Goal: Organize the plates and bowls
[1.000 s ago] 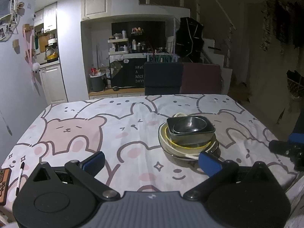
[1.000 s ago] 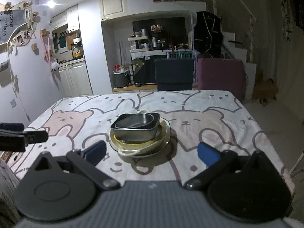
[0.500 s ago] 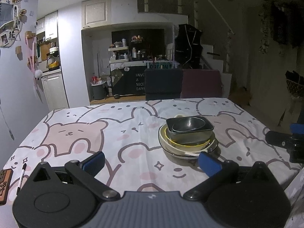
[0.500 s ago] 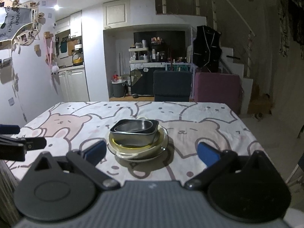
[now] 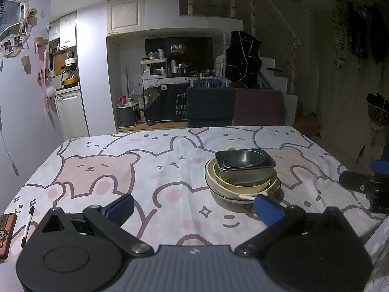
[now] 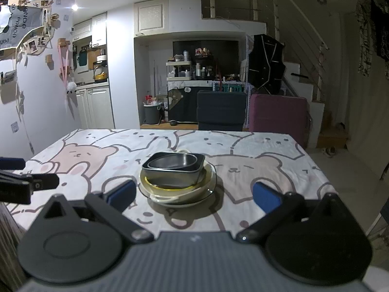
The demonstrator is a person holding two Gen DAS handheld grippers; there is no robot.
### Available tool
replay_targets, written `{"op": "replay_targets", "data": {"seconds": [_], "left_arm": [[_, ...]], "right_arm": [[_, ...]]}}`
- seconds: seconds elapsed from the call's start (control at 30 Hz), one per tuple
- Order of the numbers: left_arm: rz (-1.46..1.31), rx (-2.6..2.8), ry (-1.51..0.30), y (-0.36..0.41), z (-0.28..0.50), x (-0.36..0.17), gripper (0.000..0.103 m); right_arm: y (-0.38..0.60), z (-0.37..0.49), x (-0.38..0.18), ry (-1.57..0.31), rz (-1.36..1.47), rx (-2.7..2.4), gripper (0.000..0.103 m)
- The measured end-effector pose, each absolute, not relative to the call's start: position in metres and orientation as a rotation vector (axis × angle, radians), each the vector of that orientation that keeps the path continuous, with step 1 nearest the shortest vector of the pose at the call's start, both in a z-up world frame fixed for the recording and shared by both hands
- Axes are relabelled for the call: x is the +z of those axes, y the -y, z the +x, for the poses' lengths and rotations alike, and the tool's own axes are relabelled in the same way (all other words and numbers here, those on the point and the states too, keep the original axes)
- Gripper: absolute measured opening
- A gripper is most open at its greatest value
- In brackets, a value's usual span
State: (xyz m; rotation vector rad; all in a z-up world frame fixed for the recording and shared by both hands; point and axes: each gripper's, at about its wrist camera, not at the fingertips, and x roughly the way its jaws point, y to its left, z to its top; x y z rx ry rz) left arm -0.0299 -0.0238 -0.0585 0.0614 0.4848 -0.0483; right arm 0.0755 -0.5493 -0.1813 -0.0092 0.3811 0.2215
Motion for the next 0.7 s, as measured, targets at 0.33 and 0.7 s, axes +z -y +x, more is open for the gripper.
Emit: {"op": "replay_targets", "data": {"seconds": [0.33, 0.7], "left_arm": [[0.060, -0.049, -0.484, 0.0233, -0.0301, -0.0587, 0.103], [0.060, -0.050, -0.484, 0.0227, -0.0302, -0.0586, 0.103]], "right_arm": [[0.5488, 0.0755, -0.1814, -0.384, -0.010, 0.227, 0.103], [0.5481, 0.0752, -0.1815, -0.384, -0.011, 0.226, 0.103]]}}
